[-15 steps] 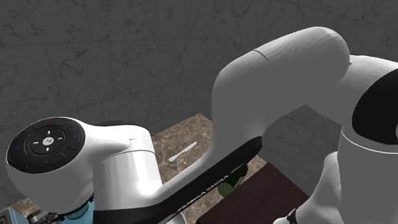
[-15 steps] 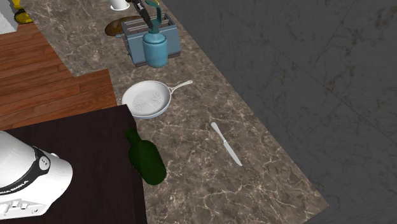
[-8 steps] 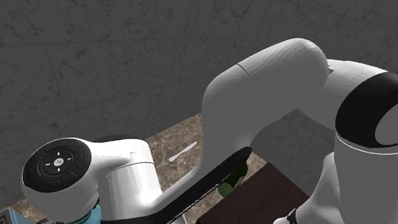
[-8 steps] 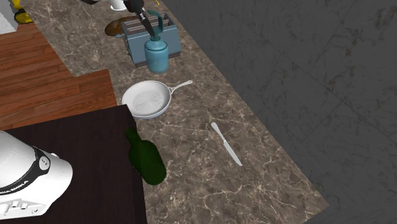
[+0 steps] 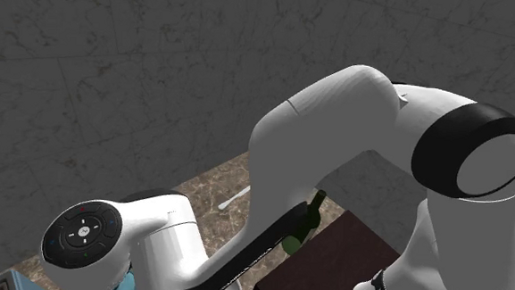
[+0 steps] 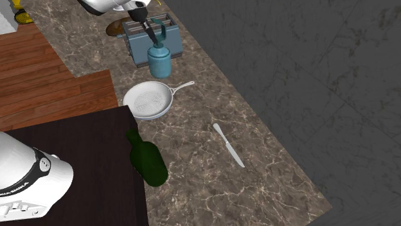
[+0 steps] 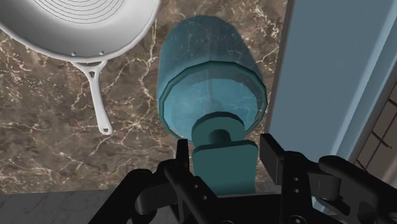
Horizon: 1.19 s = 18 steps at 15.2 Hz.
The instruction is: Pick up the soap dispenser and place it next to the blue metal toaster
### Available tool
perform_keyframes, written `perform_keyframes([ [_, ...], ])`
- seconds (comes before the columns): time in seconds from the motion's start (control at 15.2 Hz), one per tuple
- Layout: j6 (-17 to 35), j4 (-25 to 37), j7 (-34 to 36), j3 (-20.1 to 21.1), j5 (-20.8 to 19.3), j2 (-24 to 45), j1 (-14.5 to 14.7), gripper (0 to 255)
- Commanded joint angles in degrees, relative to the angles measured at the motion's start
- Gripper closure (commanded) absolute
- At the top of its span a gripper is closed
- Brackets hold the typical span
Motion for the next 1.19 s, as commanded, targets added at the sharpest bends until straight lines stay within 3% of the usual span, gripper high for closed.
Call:
perform_keyframes([
  [0.0, 0.1, 0.1, 0.1, -0.1, -0.1, 0.1, 0.1, 255],
  [0.33, 0.1, 0.1, 0.1, -0.1, -0.1, 0.1, 0.1, 255],
  [0.4, 0.1, 0.0, 0.1, -0.1, -0.1, 0.1, 0.1, 0],
  [0.73, 0.1, 0.1, 0.1, -0.1, -0.1, 0.1, 0.1, 0],
  [1.12, -3.3, -2.2, -1.8, 2.6, 3.4, -5.9, -1.2, 0],
])
